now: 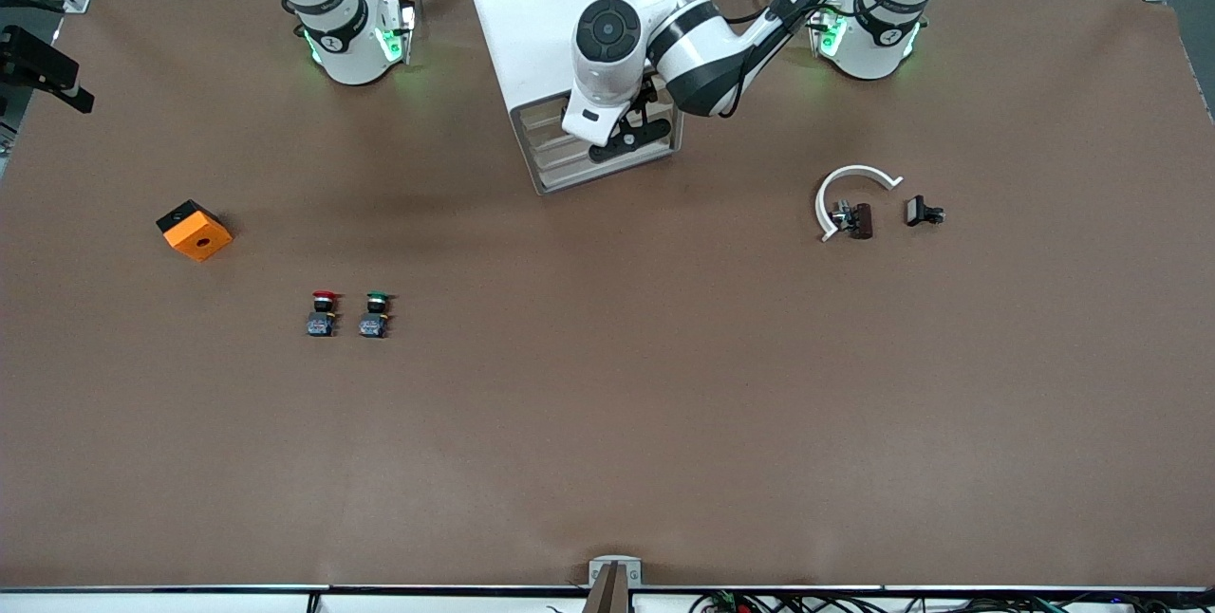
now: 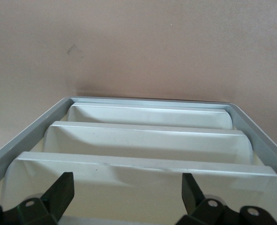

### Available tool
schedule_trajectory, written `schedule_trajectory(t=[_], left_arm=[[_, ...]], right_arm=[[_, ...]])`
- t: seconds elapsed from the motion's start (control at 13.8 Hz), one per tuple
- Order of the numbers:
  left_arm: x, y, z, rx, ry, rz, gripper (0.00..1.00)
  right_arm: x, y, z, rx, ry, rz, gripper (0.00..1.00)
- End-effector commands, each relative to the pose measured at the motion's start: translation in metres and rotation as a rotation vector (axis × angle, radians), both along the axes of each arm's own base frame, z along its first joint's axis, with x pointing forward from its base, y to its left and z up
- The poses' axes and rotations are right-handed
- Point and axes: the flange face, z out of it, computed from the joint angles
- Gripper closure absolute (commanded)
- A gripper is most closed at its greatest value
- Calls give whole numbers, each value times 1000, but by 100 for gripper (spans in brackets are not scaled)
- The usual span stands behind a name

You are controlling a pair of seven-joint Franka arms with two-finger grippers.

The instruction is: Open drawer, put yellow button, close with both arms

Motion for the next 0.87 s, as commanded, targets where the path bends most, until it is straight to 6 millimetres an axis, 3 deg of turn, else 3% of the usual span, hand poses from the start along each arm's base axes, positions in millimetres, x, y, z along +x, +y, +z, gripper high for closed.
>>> schedule_trajectory(t=[0.0, 0.29, 0.58, 0.79], left_arm=[[-17, -12, -3, -13, 56, 15, 0], [-5, -10, 0, -24, 44, 17, 0], [50, 16, 21, -48, -15, 89, 0], [93, 59, 37, -17, -50, 102, 0]], right_arm=[[-6, 2, 2, 12, -20, 9, 0], [-6, -2, 1, 11, -19, 3, 0], [-5, -3, 3, 9, -34, -2, 0], [-4, -2, 4, 8, -38, -72, 0]])
